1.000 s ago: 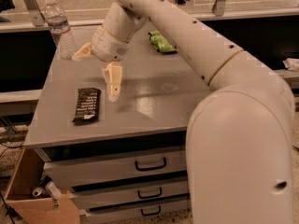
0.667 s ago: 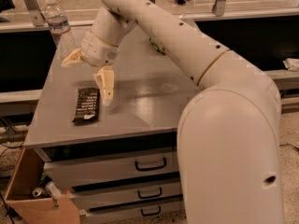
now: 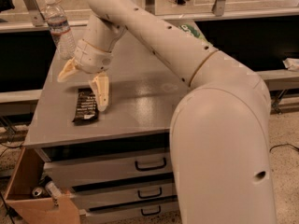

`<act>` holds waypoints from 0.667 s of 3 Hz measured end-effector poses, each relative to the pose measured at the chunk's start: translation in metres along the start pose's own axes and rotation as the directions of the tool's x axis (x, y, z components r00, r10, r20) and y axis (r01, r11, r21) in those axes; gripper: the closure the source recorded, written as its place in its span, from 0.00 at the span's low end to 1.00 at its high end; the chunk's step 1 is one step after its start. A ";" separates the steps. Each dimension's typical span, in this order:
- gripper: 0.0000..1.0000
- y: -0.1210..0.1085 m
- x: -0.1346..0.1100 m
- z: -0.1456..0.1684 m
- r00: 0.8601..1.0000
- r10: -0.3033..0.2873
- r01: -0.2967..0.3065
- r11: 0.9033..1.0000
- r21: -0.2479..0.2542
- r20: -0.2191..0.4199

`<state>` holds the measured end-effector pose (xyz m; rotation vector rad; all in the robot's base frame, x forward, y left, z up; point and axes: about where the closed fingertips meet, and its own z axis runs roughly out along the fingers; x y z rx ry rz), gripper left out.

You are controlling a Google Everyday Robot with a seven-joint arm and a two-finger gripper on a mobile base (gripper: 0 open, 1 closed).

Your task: Pick rxbar chocolate

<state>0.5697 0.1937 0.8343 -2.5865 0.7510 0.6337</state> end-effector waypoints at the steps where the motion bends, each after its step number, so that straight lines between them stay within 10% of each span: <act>1: 0.41 0.000 0.001 0.001 1.000 -0.007 0.007 1.000 -0.009 -0.004; 2: 0.65 -0.001 0.000 -0.002 1.000 -0.007 0.007 1.000 -0.010 -0.004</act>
Offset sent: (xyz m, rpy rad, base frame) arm 0.0114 -0.0088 0.0091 -0.0382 0.0209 -0.0359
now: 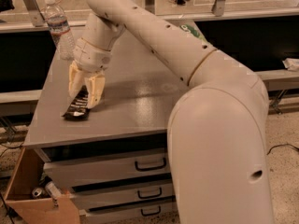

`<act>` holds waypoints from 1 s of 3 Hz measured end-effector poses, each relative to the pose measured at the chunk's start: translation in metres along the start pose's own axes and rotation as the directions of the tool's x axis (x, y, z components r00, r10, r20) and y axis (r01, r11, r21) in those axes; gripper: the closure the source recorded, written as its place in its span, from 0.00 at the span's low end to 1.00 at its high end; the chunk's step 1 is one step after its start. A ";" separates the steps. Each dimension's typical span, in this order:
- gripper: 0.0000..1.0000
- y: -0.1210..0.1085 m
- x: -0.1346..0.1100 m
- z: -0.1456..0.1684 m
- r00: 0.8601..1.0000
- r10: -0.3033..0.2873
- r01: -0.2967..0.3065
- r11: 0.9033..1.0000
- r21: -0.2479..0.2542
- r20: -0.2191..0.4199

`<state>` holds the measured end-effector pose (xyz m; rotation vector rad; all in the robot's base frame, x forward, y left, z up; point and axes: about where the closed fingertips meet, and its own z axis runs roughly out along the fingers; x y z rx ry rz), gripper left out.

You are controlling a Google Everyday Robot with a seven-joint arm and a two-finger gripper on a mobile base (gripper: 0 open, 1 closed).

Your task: Pick rxbar chocolate

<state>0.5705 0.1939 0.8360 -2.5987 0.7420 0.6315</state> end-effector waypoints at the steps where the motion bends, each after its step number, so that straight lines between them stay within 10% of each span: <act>1: 0.87 -0.001 -0.002 -0.003 1.000 0.000 0.000 1.000 0.000 0.000; 3: 1.00 -0.010 0.008 -0.028 0.993 0.115 -0.117 0.989 0.086 0.034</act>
Offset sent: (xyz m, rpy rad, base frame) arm 0.0173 -0.0144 0.0148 -0.0152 0.0916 -0.1521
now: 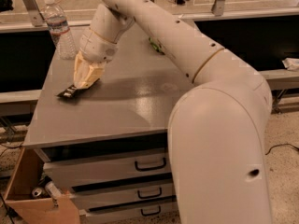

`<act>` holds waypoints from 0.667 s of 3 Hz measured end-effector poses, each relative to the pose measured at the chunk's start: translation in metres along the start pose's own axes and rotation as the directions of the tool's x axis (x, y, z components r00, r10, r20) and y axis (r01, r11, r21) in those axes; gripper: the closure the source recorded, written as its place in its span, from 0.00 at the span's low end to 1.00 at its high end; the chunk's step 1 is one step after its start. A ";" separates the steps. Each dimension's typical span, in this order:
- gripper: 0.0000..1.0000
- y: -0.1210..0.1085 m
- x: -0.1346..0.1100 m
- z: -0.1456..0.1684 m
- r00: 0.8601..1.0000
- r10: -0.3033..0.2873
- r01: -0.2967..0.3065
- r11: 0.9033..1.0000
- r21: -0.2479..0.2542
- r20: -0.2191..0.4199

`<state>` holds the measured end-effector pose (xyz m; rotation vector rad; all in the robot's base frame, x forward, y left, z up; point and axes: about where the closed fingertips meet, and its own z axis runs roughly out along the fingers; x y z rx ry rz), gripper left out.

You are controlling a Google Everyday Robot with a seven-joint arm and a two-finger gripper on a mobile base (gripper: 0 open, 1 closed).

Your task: Pick rxbar chocolate

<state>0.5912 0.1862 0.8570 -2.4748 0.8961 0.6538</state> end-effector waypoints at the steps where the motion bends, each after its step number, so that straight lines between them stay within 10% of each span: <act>1: 1.00 -0.003 0.007 -0.031 0.999 0.047 -0.048 0.994 0.094 0.010; 2: 1.00 -0.001 0.014 -0.064 0.996 0.083 -0.084 0.978 0.189 0.015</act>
Offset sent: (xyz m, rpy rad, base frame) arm 0.0439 -0.0816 0.0778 0.1784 -0.0807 -0.2883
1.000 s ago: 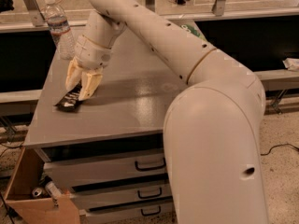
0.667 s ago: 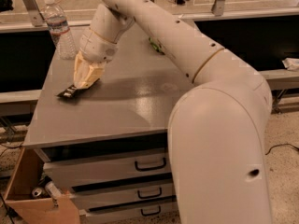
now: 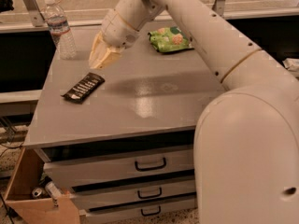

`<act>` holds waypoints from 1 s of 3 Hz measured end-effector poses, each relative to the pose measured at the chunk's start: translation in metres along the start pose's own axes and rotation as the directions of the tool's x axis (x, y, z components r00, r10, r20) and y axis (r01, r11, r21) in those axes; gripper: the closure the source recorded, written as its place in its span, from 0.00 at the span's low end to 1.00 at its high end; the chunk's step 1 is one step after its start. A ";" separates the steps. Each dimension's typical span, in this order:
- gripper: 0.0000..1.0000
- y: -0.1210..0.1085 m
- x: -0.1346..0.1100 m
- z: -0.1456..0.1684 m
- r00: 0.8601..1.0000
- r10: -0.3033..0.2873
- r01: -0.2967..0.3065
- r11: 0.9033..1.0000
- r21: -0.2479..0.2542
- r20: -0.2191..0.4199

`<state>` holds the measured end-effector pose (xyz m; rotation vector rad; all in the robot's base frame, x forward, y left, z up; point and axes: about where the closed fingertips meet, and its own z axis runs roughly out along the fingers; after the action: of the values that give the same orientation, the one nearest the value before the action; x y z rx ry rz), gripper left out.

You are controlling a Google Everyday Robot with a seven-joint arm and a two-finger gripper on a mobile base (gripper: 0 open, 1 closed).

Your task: Pick rxbar chocolate

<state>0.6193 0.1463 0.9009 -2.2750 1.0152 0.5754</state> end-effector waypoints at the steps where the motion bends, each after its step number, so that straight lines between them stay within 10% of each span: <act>1: 0.85 -0.002 0.004 -0.018 1.000 0.029 -0.029 0.999 0.046 0.009; 3: 0.39 -0.003 0.003 -0.005 1.000 0.016 -0.016 1.000 0.017 0.013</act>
Offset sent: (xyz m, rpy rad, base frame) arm 0.0058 -0.0106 0.0099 0.0251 -0.0013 -0.0380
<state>0.6244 0.1434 0.9035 -2.2473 1.0296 0.5852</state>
